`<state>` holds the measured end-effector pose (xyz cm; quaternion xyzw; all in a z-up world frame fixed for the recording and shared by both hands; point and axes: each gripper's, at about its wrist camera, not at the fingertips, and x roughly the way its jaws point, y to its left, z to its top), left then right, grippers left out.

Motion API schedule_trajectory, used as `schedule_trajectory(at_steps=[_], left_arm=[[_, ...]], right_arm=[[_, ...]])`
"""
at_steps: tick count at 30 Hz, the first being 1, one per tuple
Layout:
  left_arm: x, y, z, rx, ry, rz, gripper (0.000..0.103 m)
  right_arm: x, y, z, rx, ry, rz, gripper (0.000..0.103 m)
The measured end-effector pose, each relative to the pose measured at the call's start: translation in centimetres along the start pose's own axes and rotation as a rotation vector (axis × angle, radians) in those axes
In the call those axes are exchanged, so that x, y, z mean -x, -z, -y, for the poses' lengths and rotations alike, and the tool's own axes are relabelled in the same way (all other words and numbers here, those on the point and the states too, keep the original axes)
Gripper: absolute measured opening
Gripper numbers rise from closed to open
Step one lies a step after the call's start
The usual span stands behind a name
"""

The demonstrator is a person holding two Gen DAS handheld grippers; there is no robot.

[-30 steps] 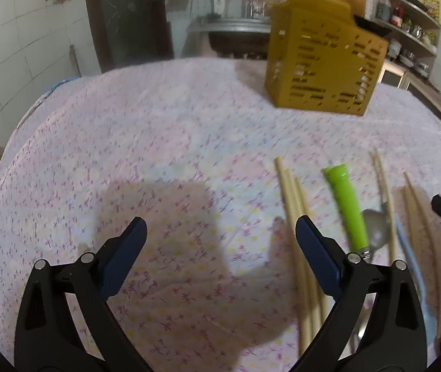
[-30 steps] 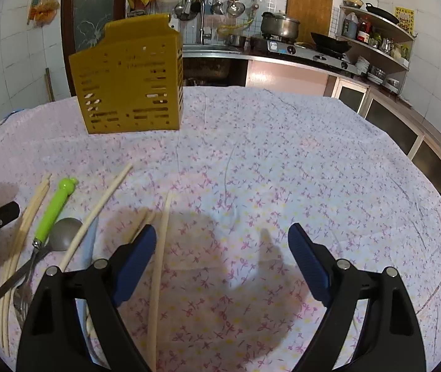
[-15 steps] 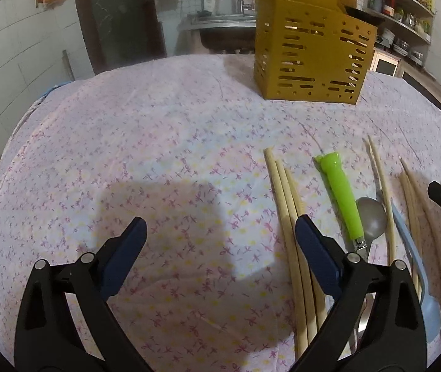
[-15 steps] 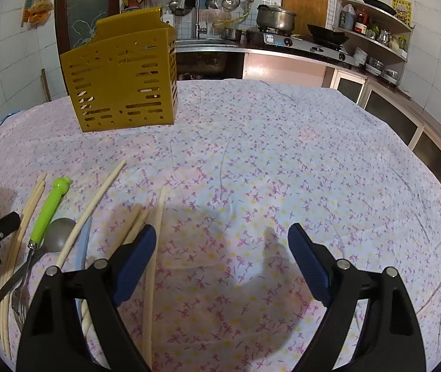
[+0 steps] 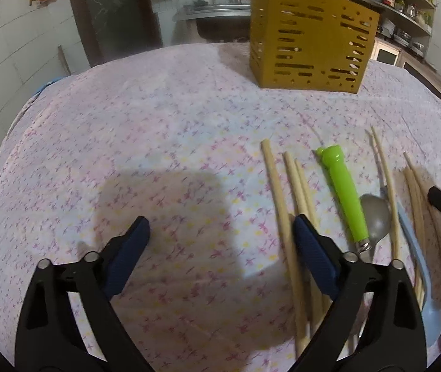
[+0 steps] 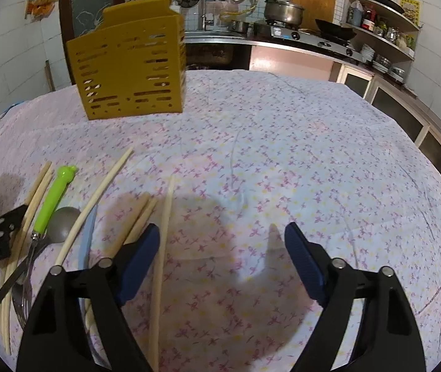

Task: Organize utensils
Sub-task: 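Close the left tool on a wooden chopstick while the right tool grasps another chopstick, then lift both held chopsticks up and carry them over the yellow caddy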

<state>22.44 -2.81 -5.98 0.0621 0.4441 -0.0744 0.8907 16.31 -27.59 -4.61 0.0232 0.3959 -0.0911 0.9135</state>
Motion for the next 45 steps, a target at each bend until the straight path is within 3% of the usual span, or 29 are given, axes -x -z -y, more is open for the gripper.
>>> schedule_trajectory(at_steps=[4,10,19,21,23,26,31,36,39,45], left_arm=[[0.1,-0.5,0.9,-0.018,0.029,-0.001,0.061],[-0.1,-1.4,2.0,-0.012,0.057,-0.024,0.040],[-1.2,-3.1,2.2,-0.006,0.064,-0.060,0.017],[-1.3,-3.1,2.2,-0.006,0.061,-0.050,0.013],[-1.2,-3.0,2.3,-0.006,0.062,-0.045,0.006],[-0.7,-2.9,1.8,0.018,0.079,-0.040,0.005],[2.6,-2.5,0.7,0.059,0.090,0.054,0.004],[9.1,-1.5,-0.5,0.072,0.092,0.264,0.005],[11.8,-0.6,-1.3,0.090,0.097,0.348,0.005],[15.3,1.3,-2.2,0.101,0.100,0.457,0.005]], right_arm=[[-0.4,0.0,-0.2,-0.002,-0.029,-0.027,0.065],[-0.7,-0.2,-0.5,-0.025,-0.061,-0.044,0.049],[-2.0,-1.9,-1.7,-0.022,-0.065,-0.067,0.022],[-2.2,-2.1,-2.2,-0.015,-0.066,-0.066,0.010],[-2.2,-2.3,-2.3,-0.018,-0.078,-0.065,0.007],[-1.5,-2.3,-2.0,-0.057,-0.099,-0.042,0.006],[1.7,-2.3,-1.4,-0.095,-0.123,0.063,0.006],[6.3,-1.9,-1.0,-0.106,-0.145,0.210,0.006],[9.0,-1.4,-0.6,-0.119,-0.151,0.299,0.006],[12.8,-0.1,-0.7,-0.110,-0.127,0.431,0.006]])
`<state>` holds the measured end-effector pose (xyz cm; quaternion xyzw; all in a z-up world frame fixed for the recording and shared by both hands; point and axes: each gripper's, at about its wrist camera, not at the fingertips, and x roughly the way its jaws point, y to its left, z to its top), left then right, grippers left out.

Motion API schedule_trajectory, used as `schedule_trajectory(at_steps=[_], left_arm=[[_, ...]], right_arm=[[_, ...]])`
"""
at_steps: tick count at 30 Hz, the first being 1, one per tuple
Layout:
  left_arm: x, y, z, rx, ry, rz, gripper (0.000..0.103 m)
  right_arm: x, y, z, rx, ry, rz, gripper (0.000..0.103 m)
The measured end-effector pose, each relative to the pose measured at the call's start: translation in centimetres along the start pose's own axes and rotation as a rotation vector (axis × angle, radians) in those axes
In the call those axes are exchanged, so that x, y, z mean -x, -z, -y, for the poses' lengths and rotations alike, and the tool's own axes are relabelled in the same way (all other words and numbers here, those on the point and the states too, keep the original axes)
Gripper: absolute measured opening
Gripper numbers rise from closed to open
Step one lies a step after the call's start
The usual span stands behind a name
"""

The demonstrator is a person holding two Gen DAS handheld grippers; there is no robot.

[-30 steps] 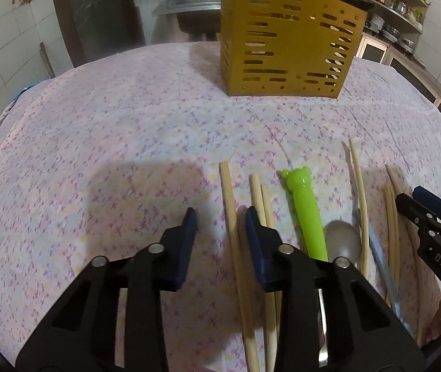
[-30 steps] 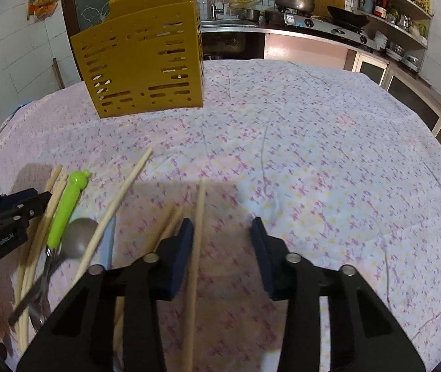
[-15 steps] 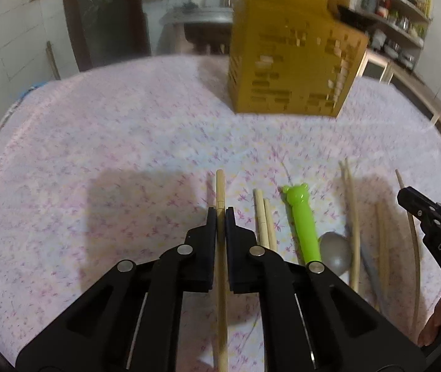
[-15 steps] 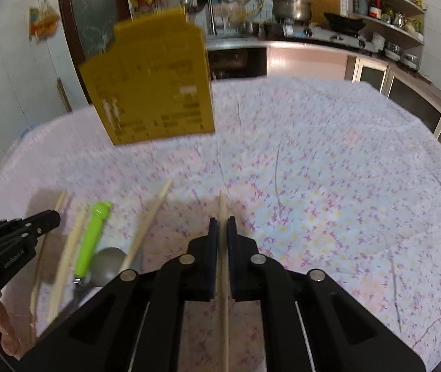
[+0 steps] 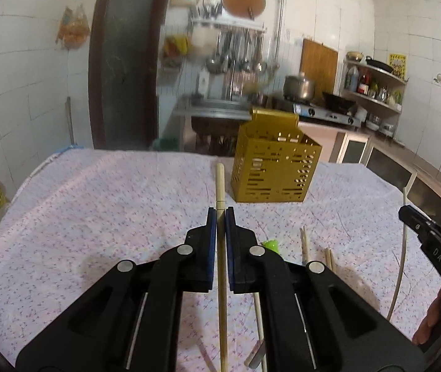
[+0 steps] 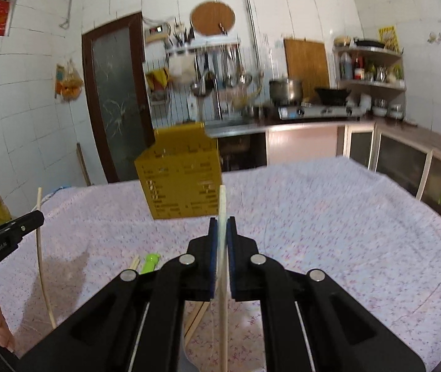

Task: Organize utensils
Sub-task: 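Lift both held chopsticks up and carry them over the yellow caddy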

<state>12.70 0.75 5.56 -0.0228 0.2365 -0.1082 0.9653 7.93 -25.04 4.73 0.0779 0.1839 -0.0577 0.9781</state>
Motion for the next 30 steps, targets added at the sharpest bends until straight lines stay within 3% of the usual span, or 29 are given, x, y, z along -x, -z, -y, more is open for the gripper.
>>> schedule_trajectory(at_steps=[7,13,16,23,27,30], left_arm=[[1.7,0.3,-0.8,0.032,-0.013,0.055,0.004],[2.7,-1.5,-0.3,0.011,-0.009,0.117,0.004],[2.6,-3.9,0.6,-0.003,0.004,0.153,0.004],[0.5,-13.7,3.6,-0.019,0.030,0.327,0.004],[-3.2,-19.1,5.1,0.002,0.046,0.415,0.004],[-7.2,-21.4,5.8,0.020,0.060,0.433,0.004]], right_arm=[[2.3,0.3,-0.4,0.021,0.011,0.100,0.006],[3.5,-2.0,-0.5,0.018,0.011,0.189,0.006],[2.8,-4.6,-0.8,0.015,-0.003,0.231,0.006],[-0.2,-13.2,-2.2,0.029,-0.028,0.379,0.006],[-4.1,-18.0,-2.6,0.008,-0.041,0.450,0.006],[-7.6,-20.1,-2.6,-0.016,-0.045,0.478,0.006]])
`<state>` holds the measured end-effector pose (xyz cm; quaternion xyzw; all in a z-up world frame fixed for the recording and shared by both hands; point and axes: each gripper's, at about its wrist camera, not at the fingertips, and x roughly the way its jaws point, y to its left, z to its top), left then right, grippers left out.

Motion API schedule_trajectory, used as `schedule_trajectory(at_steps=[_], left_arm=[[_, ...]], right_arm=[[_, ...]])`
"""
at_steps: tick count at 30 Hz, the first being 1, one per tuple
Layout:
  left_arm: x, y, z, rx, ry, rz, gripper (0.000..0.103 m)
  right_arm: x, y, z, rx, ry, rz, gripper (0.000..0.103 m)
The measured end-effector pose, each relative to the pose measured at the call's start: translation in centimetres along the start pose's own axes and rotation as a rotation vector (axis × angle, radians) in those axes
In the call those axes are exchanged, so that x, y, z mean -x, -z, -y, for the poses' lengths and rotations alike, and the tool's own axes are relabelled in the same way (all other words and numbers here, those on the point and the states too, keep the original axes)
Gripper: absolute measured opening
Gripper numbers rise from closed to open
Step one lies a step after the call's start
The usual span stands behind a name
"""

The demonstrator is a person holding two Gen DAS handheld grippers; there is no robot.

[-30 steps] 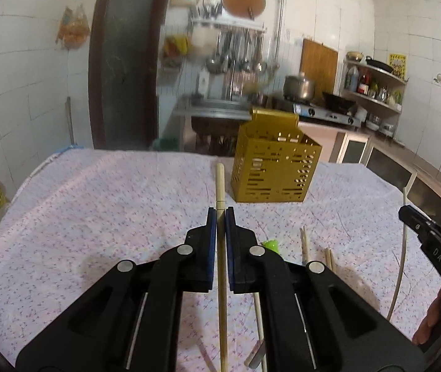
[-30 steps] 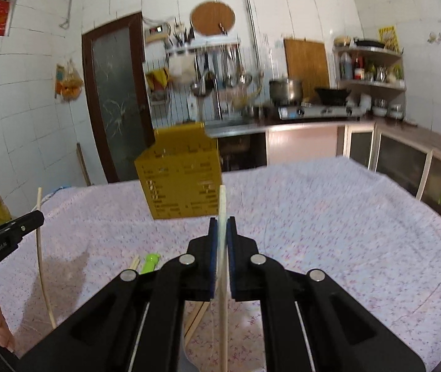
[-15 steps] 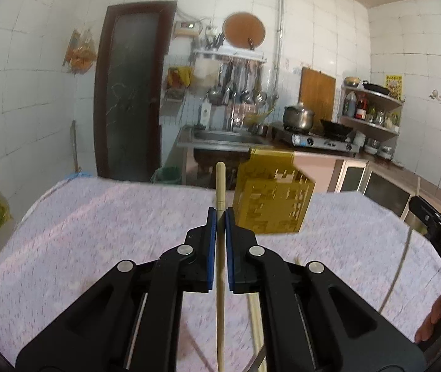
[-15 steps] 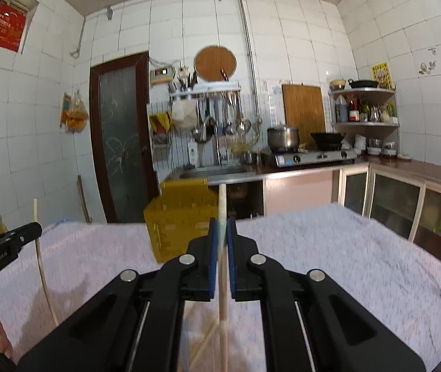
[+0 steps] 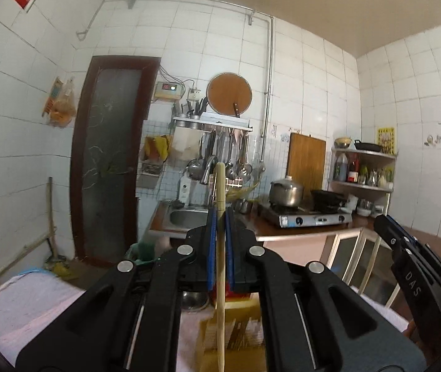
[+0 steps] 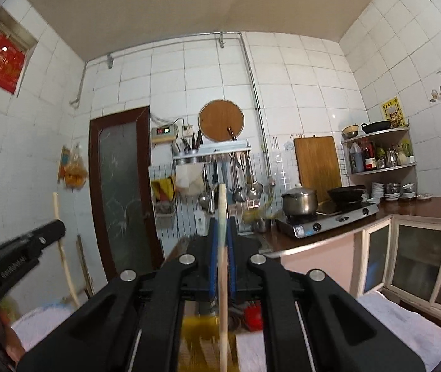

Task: Organize utensils
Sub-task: 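Lift both held chopsticks up and carry them over the yellow caddy, then open the left tool over the caddy while the right tool releases its chopstick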

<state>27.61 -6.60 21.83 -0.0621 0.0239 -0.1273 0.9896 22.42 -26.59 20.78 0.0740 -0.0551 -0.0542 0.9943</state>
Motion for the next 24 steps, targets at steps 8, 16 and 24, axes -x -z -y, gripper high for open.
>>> schedule_trajectory(at_steps=[8,16,24], left_arm=[[-10.1,5.2,-0.2,0.001,-0.016,-0.069,0.004],[-11.0,9.7,-1.9,0.004,-0.045,-0.195,0.005],[-0.8,7.2,-3.8,-0.060,-0.098,-0.201,0.084]], right_arm=[[-7.4,3.1,0.4,-0.002,-0.014,-0.012,0.006],[-9.7,8.8,0.9,0.028,-0.030,-0.171,0.007],[-5.5,8.1,3.0,0.057,0.031,-0.278,0.078]])
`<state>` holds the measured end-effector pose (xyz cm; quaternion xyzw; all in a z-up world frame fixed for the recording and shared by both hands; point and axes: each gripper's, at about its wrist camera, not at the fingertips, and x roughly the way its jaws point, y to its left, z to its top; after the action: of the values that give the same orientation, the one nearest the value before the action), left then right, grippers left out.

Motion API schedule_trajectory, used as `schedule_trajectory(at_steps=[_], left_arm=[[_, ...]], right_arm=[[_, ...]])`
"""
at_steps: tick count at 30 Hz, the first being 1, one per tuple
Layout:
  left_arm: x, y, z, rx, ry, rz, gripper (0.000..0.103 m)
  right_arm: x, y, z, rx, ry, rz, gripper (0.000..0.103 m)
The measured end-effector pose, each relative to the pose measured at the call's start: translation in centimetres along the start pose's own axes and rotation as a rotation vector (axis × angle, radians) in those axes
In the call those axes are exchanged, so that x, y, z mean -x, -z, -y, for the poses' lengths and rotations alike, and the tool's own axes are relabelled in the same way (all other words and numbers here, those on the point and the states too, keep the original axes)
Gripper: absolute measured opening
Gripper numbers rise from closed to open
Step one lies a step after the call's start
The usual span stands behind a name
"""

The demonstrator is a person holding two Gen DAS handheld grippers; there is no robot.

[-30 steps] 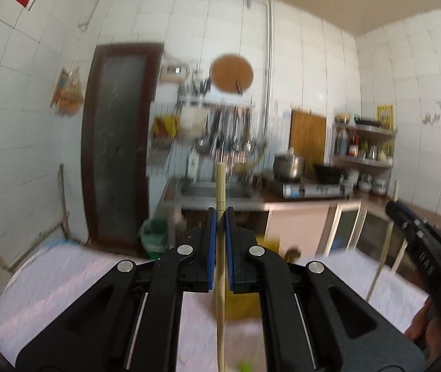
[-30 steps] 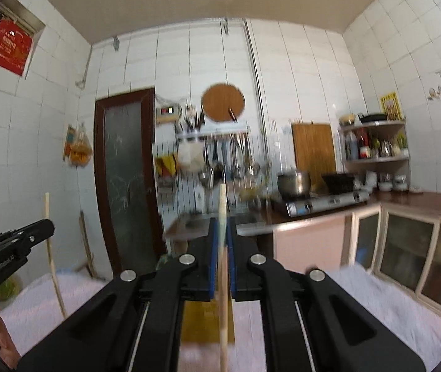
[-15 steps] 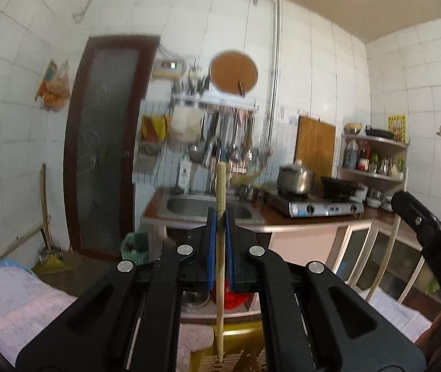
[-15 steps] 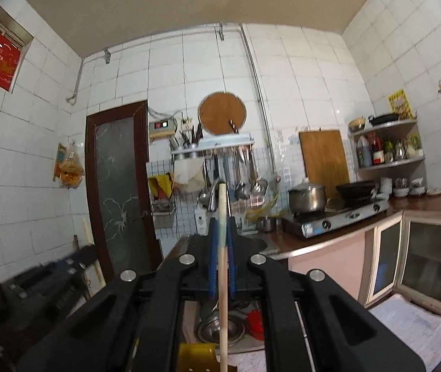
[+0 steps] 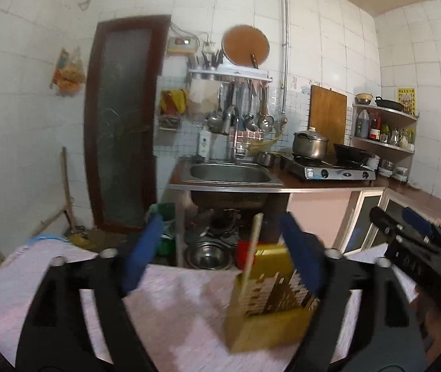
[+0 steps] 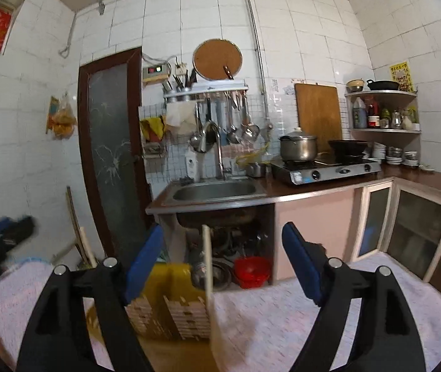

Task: Organize utensils
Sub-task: 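Open the left tool over the caddy while the right tool releases its chopstick, then move both open tools back down to the remaining chopsticks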

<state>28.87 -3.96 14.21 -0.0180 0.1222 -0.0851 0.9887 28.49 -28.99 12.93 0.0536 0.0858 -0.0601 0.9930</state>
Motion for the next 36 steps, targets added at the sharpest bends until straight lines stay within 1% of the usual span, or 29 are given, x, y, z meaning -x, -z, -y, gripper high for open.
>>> schedule_trajectory(at_steps=[3,6,8,12,15,18,22,26,30,33,36], left_arm=[[3.3,0.6,-0.8,-0.022,-0.017,-0.004,0.098],[5.6,1.8,-1.3,-0.027,-0.025,-0.032,0.098],[6.4,3.0,-1.7,-0.030,-0.024,-0.090,0.098],[6.7,5.8,-2.4,0.002,-0.011,-0.196,0.098],[6.2,8.4,-3.2,0.051,-0.014,-0.289,0.098],[6.0,10.6,-3.7,0.076,-0.002,-0.346,0.098],[5.7,13.3,-3.3,0.044,-0.005,-0.407,0.098],[5.1,15.0,-3.0,0.040,0.006,-0.458,0.098],[4.3,16.6,-3.0,0.044,0.013,-0.521,0.098],[3.6,17.9,-2.6,0.027,0.005,-0.569,0.098],[3.1,18.7,-2.0,0.012,0.016,-0.612,0.098]], right_arm=[[2.7,0.5,0.8,0.030,0.026,-0.031,0.078],[5.3,1.2,1.2,0.045,0.041,-0.073,0.078],[7.0,2.3,1.4,0.049,0.053,-0.108,0.078],[9.9,5.0,1.8,0.036,0.057,-0.174,0.078],[11.3,7.2,1.9,0.032,0.071,-0.222,0.078],[12.3,9.5,2.1,0.021,0.081,-0.274,0.078],[12.4,12.3,2.3,0.005,0.086,-0.348,0.078],[12.0,14.7,2.7,-0.018,0.108,-0.416,0.078],[11.3,16.4,2.5,-0.029,0.115,-0.481,0.078],[10.6,17.3,2.0,-0.026,0.115,-0.521,0.078],[10.1,18.2,1.2,-0.016,0.113,-0.551,0.078]])
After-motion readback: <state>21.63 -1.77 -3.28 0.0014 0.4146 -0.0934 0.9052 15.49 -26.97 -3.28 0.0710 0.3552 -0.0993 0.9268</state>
